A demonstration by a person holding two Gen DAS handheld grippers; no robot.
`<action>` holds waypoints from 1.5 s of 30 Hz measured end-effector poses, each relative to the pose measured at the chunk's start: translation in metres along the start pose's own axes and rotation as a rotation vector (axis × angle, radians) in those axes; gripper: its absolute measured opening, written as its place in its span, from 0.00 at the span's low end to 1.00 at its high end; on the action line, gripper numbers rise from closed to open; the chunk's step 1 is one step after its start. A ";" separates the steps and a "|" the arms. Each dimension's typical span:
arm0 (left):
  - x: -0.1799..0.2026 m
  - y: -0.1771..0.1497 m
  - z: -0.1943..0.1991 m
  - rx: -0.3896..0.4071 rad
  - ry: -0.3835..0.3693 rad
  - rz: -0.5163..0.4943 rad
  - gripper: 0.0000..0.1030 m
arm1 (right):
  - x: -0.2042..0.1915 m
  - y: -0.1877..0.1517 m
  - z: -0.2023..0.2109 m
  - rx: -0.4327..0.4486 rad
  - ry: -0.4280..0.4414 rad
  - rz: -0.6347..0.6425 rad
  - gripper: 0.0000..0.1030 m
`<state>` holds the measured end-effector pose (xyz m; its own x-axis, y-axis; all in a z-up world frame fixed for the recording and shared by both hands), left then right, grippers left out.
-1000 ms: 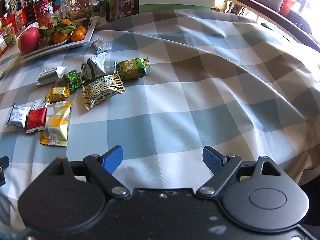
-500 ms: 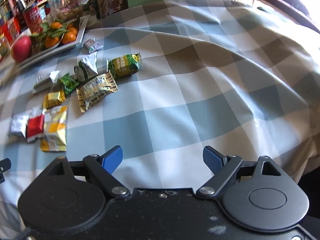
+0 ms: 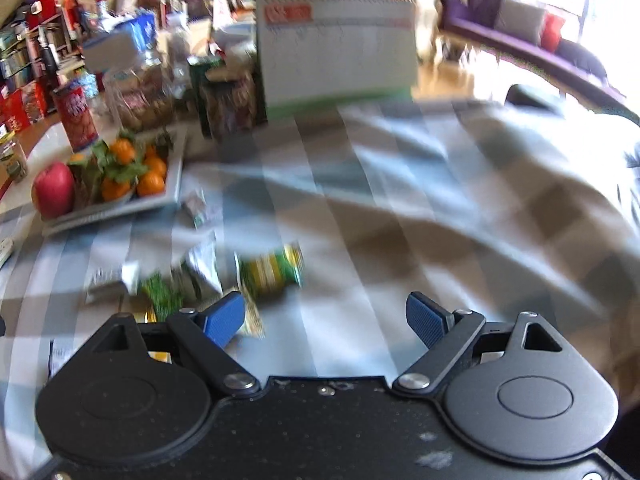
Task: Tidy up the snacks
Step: 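Move both open grippers forward over the table toward the snack packets, then grasp the green garlic-flavour packet with the right gripper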
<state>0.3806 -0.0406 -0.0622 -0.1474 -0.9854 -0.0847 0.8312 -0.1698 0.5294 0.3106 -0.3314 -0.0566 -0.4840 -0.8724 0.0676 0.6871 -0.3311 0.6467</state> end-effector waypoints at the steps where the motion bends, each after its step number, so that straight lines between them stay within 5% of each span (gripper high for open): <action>1: 0.000 0.003 -0.003 -0.005 -0.001 0.007 0.70 | -0.002 0.006 -0.005 0.000 -0.001 0.007 0.89; 11: 0.007 0.003 -0.017 -0.098 -0.121 0.061 0.63 | -0.007 0.034 -0.073 -0.161 0.070 -0.100 0.83; 15: 0.008 0.004 -0.016 -0.119 -0.152 0.087 0.63 | -0.001 0.025 -0.088 -0.275 0.121 -0.178 0.65; 28: 0.012 -0.007 -0.025 -0.190 -0.122 0.076 0.60 | 0.001 0.004 -0.110 -0.450 0.212 -0.404 0.57; 37: 0.015 -0.003 -0.016 -0.157 -0.113 0.043 0.59 | -0.004 0.007 -0.127 -0.436 0.179 -0.466 0.56; 45: 0.014 -0.005 -0.020 -0.210 -0.159 0.083 0.59 | -0.029 0.029 -0.147 -0.389 0.127 -0.334 0.56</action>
<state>0.3856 -0.0540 -0.0830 -0.1425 -0.9853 0.0944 0.9344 -0.1025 0.3411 0.4239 -0.3687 -0.1515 -0.6581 -0.7252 -0.2025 0.6687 -0.6865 0.2854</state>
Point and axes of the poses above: each gripper's, at about its wrist camera, not at the fingertips, and z roughly against the way its jaws point, x to its right, y to its top, the point moved 9 cm from there along -z, roughly the way its jaws point, and after that the axes turned 2 degrees about -x, right-handed, at the moved point
